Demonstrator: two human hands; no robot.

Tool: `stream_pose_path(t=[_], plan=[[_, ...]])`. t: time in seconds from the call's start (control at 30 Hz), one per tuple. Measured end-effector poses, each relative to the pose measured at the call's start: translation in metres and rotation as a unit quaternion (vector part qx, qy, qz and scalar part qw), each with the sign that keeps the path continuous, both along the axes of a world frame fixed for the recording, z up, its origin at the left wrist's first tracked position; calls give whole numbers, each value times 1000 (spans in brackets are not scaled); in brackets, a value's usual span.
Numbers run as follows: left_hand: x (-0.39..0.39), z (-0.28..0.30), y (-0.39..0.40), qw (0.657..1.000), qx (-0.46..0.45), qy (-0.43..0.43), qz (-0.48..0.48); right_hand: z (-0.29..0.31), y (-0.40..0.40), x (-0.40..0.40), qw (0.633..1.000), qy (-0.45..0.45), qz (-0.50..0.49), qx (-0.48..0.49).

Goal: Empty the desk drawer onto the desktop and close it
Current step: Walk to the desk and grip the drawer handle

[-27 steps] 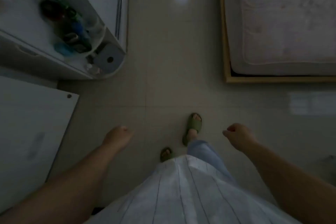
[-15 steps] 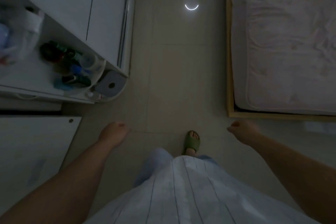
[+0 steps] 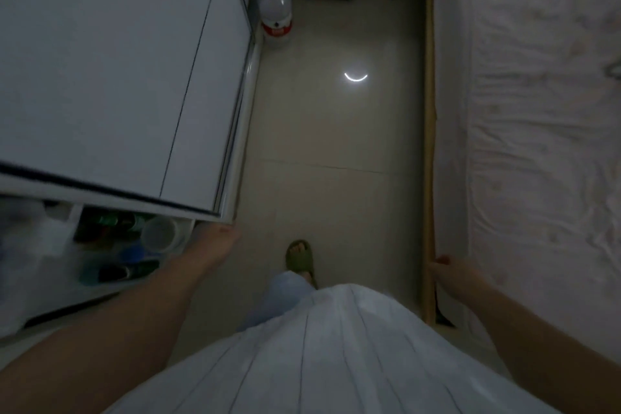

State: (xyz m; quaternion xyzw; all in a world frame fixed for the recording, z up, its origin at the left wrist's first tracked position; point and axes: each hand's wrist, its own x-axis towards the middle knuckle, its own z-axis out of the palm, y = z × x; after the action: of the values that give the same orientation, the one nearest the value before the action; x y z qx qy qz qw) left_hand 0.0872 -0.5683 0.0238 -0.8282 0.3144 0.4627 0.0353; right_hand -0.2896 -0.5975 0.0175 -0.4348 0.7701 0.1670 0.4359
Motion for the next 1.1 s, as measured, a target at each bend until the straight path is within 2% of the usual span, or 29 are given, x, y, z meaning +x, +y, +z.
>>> stream_pose_path(t=[0.2, 0.43, 0.57, 0.67, 0.83, 1.1], plan=[[29, 15, -154, 999, -18, -4, -37, 9, -126, 41, 999, -10, 7, -32], [9, 9, -284, 999, 3, -11, -35, 11, -300, 38, 998, -34, 46, -8], [0, 17, -371, 1000, 2, -22, -13, 19, -418, 27, 999, -30, 37, -16], [7, 25, -436, 999, -36, -14, 22, 30, -490, 33, 998, -42, 45, -31], [43, 18, -531, 997, -42, -7, 66, 21, -587, 54, 997, -32, 57, -38], [118, 12, -708, 999, -27, -10, 34, 29, -731, 114, 998, -28, 22, -53]])
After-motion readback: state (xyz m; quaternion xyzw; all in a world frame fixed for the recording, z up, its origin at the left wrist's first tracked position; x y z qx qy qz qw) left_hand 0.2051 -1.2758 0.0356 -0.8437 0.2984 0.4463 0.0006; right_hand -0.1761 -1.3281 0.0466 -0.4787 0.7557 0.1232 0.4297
